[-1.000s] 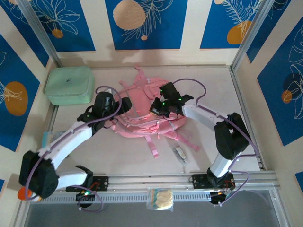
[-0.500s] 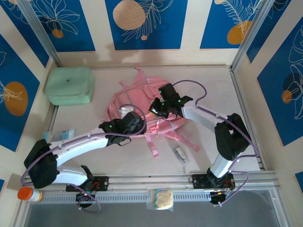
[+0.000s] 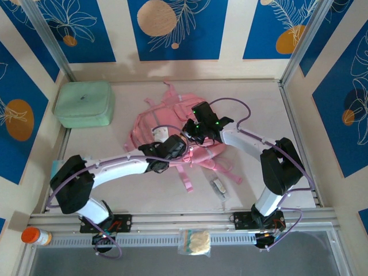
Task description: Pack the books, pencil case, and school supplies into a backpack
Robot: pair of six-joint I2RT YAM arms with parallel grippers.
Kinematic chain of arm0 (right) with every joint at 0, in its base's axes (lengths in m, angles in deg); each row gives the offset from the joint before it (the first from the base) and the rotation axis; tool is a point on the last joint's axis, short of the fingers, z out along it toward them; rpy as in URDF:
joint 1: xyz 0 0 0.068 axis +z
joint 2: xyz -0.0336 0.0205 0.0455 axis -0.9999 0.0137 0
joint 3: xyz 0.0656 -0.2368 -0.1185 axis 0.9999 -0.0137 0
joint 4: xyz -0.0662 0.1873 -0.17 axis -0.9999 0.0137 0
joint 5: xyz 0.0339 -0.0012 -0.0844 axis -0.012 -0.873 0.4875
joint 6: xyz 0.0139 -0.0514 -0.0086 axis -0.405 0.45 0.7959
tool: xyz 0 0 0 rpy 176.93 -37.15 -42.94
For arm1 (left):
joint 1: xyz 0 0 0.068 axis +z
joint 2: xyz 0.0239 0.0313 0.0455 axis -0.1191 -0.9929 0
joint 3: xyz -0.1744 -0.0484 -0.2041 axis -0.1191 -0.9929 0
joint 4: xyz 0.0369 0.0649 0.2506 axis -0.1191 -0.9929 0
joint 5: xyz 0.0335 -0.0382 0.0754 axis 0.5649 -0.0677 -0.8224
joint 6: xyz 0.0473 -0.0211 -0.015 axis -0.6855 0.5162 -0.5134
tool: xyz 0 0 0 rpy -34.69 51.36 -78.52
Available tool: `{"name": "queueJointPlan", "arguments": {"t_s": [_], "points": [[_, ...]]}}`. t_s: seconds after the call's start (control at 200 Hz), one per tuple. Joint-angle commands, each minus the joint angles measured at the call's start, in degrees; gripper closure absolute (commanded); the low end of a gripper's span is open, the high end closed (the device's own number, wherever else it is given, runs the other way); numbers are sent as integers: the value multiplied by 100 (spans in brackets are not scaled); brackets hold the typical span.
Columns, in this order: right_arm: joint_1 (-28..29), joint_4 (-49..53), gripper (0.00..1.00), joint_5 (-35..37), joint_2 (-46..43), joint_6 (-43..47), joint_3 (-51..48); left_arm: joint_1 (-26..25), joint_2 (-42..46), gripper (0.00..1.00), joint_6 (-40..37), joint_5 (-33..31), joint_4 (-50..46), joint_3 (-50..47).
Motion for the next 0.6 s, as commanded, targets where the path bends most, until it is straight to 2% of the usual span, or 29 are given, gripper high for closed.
{"name": "queueJointPlan", "arguments": {"t_s": [0.0, 0.16, 0.2, 0.365, 0.445, 0.495, 0.595], "points": [[84, -376, 100, -200, -43, -2, 176, -21, -58, 1, 258, -473, -412, 177], [35, -326, 100, -237, -14, 50, 211, -18, 373, 0, 353, -501, -865, -148], [27, -334, 100, -231, -14, 51, 202, -21, 542, 3, 371, -474, -932, -266], [48, -407, 100, -275, 25, 36, 239, -21, 1106, 14, 277, -57, -1129, -535], [54, -388, 100, -252, 41, 48, 276, -36, 1196, 16, 93, 457, -875, -517], [61, -403, 100, -245, 47, 38, 288, -77, 1137, 13, 67, 575, -815, -412], [68, -406, 100, -240, 59, 14, 303, -145, 889, 0, 104, 580, -571, -220]]}}
